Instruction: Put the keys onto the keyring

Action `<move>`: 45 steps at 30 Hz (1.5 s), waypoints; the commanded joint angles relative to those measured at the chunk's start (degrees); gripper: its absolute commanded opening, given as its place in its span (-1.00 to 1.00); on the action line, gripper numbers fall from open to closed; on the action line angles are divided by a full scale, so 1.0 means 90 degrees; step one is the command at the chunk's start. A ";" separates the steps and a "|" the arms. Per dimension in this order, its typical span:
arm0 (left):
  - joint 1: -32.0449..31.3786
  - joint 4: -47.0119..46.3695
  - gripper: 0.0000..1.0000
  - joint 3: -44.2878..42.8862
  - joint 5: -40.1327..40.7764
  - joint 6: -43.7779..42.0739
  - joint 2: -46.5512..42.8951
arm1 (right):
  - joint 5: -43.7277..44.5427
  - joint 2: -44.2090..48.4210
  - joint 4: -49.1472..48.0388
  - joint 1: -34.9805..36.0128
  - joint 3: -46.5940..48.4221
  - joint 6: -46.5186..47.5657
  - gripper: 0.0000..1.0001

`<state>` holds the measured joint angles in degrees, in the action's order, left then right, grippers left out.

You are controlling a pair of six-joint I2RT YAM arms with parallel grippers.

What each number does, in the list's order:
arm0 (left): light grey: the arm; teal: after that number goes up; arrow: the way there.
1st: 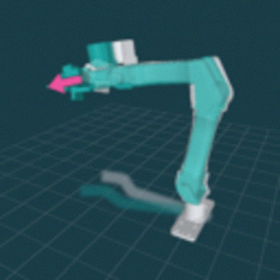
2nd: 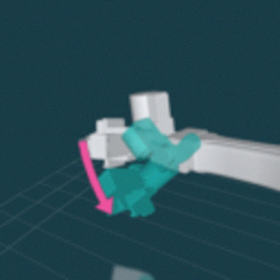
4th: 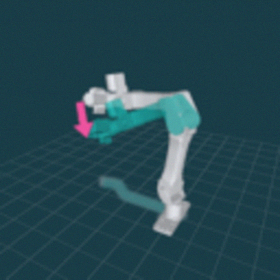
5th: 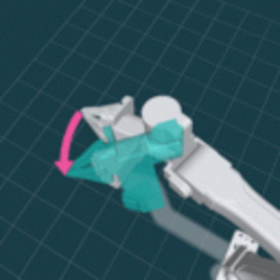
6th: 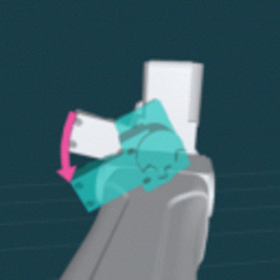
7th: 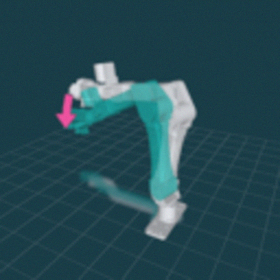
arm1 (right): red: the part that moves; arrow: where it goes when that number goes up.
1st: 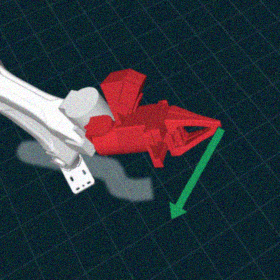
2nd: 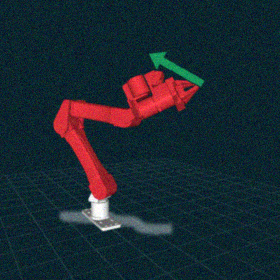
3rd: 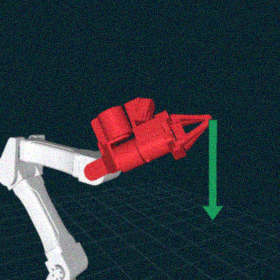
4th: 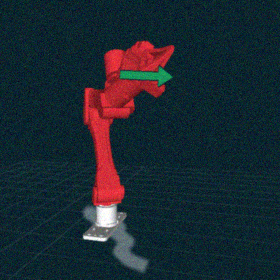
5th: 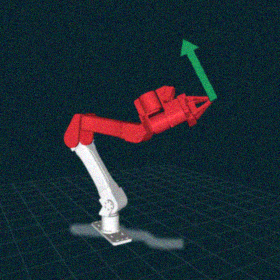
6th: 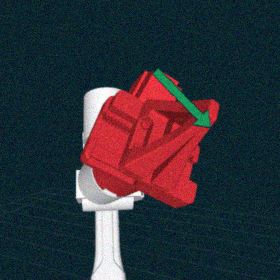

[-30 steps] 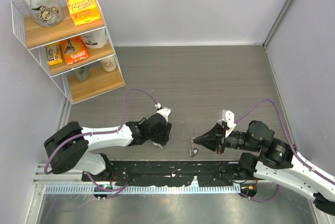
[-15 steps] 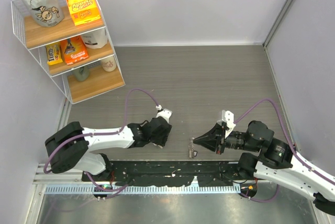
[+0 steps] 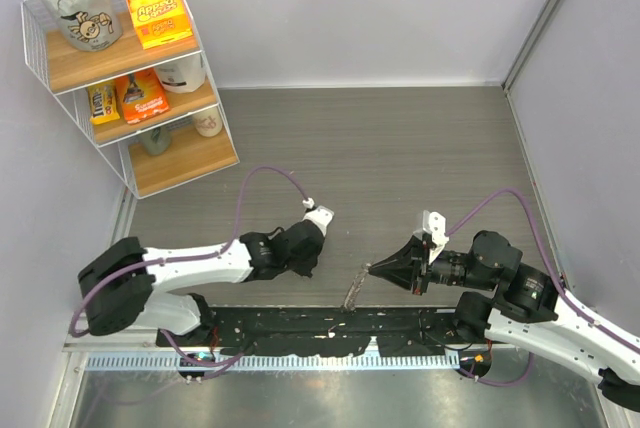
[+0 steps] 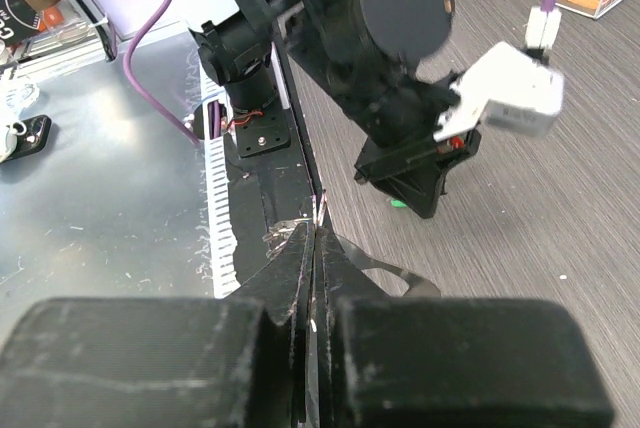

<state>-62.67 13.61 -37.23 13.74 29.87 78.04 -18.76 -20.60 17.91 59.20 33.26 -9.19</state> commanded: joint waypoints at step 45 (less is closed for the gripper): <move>-0.0809 -0.0926 0.51 0.0514 -0.2513 -0.0477 -0.1621 | 0.1313 0.0043 0.0920 0.0034 0.0954 0.0045 -0.89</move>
<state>-67.22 2.61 -29.10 -6.83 26.96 60.66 -9.06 -20.51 27.09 59.20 40.45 -8.78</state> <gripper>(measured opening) 0.787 0.060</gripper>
